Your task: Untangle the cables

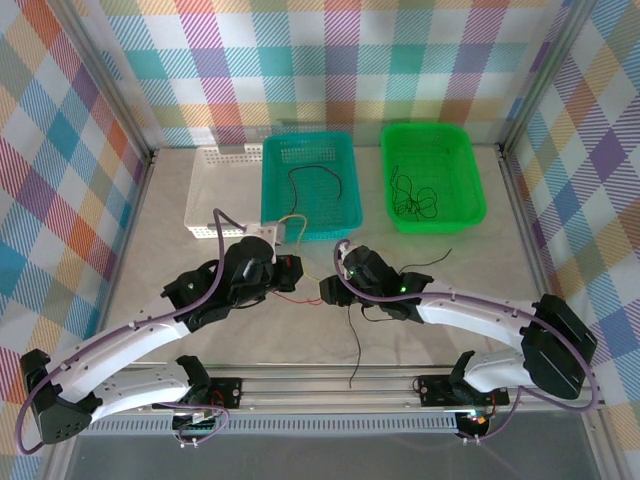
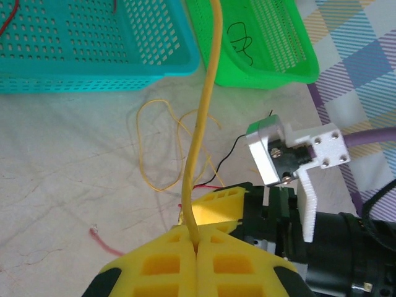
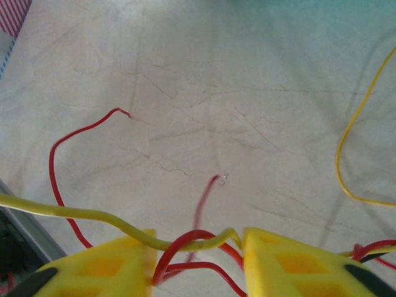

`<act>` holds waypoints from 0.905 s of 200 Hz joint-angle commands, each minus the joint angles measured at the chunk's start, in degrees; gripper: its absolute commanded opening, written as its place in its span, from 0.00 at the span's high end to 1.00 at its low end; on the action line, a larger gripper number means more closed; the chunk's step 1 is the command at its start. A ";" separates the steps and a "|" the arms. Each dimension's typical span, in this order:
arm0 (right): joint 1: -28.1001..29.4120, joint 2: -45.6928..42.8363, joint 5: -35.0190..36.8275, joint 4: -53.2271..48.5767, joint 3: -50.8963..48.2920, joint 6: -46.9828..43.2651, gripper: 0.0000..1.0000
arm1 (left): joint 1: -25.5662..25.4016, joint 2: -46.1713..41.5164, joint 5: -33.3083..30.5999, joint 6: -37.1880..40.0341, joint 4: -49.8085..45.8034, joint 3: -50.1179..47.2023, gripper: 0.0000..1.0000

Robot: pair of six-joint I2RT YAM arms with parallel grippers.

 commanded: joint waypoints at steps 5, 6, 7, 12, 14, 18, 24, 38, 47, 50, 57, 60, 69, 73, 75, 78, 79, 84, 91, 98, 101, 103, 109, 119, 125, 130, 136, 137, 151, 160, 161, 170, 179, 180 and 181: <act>-0.86 2.13 3.23 -1.49 0.92 0.53 0.68 | -0.94 -3.07 -1.68 2.25 1.06 0.39 1.00; -0.88 2.24 3.29 -1.58 0.88 0.60 0.68 | -0.93 -3.17 -1.78 2.29 0.97 0.50 1.00; -0.85 2.29 3.37 -1.62 0.81 0.67 0.68 | -0.93 -3.22 -1.92 2.40 0.84 0.59 1.00; -1.14 2.57 3.87 -2.07 0.72 1.07 0.70 | -0.93 -3.56 -2.43 2.94 0.20 1.10 1.00; -1.27 2.68 4.10 -2.36 0.65 1.20 0.70 | -0.93 -3.72 -2.65 3.21 -0.03 1.25 1.00; -1.48 2.80 4.26 -2.49 0.44 1.43 0.71 | -0.93 -4.10 -3.16 3.72 -0.57 1.81 1.00; -1.84 3.00 4.39 -2.56 0.07 1.76 0.72 | -0.93 -4.68 -4.00 4.41 -1.32 2.64 1.00; -2.65 2.66 5.33 -2.72 -1.09 2.59 0.72 | -0.93 -5.83 -6.43 6.62 -3.38 4.64 1.00; -3.37 2.21 5.63 -2.57 -1.83 2.98 0.72 | -0.93 -6.67 -7.89 7.94 -4.41 5.92 1.00; -3.56 2.11 5.70 -2.49 -2.14 3.03 0.71 | -0.93 -6.80 -8.28 8.45 -4.70 6.27 1.00; -4.12 1.84 5.65 -2.49 -2.63 3.22 0.70 | -0.93 -7.40 -9.25 9.57 -5.13 7.25 1.00; -4.33 1.76 5.64 -2.52 -2.81 3.21 0.70 | -0.93 -7.54 -9.70 10.00 -5.32 7.57 1.00; -4.84 1.55 5.68 -2.58 -3.15 3.28 0.69 | -0.88 -7.98 -10.55 11.16 -5.79 8.95 1.00; -5.10 1.55 5.72 -2.71 -3.30 3.32 0.69 | -0.86 -8.08 -10.89 11.69 -5.94 9.51 1.00; -5.18 1.53 5.72 -2.76 -3.41 3.39 0.69 | -0.89 -8.15 -10.99 11.99 -5.96 9.68 1.00; -5.35 1.58 5.67 -2.81 -3.51 3.39 0.69 | -0.85 -8.19 -11.13 12.42 -5.97 10.19 1.00; -5.42 1.61 5.65 -2.81 -3.58 3.39 0.69 | -0.84 -8.19 -11.16 12.52 -6.01 10.32 1.00; -5.54 1.48 5.65 -2.81 -3.77 3.49 0.69 | -0.84 -8.19 -11.63 13.01 -6.09 10.98 1.00; -5.74 1.46 5.56 -2.81 -4.02 3.56 0.69 | -0.84 -8.17 -11.97 13.78 -6.23 12.03 1.00; -5.90 1.46 5.60 -2.68 -4.27 3.61 0.69 | -0.84 -8.07 -12.06 14.67 -6.37 13.09 1.00; -5.91 1.49 5.56 -2.69 -4.37 3.64 0.69 | -0.84 -7.97 -12.14 15.07 -6.51 13.53 1.00; -5.98 1.51 5.62 -2.58 -4.49 3.71 0.69 | -0.84 -7.90 -12.22 15.23 -6.55 13.88 1.00; -6.09 1.52 5.66 -2.49 -4.78 3.89 0.69 | -0.84 -7.80 -12.40 15.58 -6.77 14.93 1.00; -6.35 1.60 5.51 -2.38 -5.19 4.18 0.69 | -0.84 -7.66 -11.93 16.31 -6.85 16.32 1.00; -6.44 1.44 4.90 -1.79 -5.42 3.97 0.69 | -0.84 -7.43 -11.42 16.55 -6.85 17.08 1.00; -6.41 1.10 4.37 -0.90 -5.75 3.52 0.69 | -0.84 -7.19 -11.01 16.61 -7.00 17.53 1.00; -6.38 0.47 3.25 0.15 -6.19 3.26 0.68 | -0.84 -6.93 -10.57 16.51 -7.19 18.10 1.00; -6.37 0.35 3.08 0.38 -6.24 3.24 0.67 | -0.84 -6.86 -10.44 16.54 -7.20 18.14 1.00; -6.36 -2.30 -0.66 5.32 -7.97 1.45 0.61 | -0.84 -6.36 -9.14 16.04 -7.21 18.53 1.00; -6.31 -4.57 -2.21 8.36 -9.47 0.51 0.57 | -0.84 -6.09 -8.35 15.72 -7.18 18.30 1.00; -6.34 -5.03 -2.33 8.71 -9.63 0.41 0.56 | -0.84 -6.05 -8.28 15.71 -7.10 18.29 1.00; -6.36 -8.13 -3.07 11.22 -10.87 -0.56 0.50 | -0.84 -5.77 -7.73 15.62 -7.03 18.12 1.00; -6.39 -11.30 -2.95 12.75 -11.92 -1.21 0.44 | -0.84 -5.42 -7.42 15.61 -7.11 17.93 1.00; -6.33 -11.47 -2.83 12.84 -11.96 -1.28 0.43 | -0.84 -5.36 -7.38 15.61 -7.20 17.92 1.00; -6.34 -11.73 -2.77 12.97 -12.02 -1.32 0.42 | -0.84 -5.33 -7.35 15.61 -7.20 17.88 1.00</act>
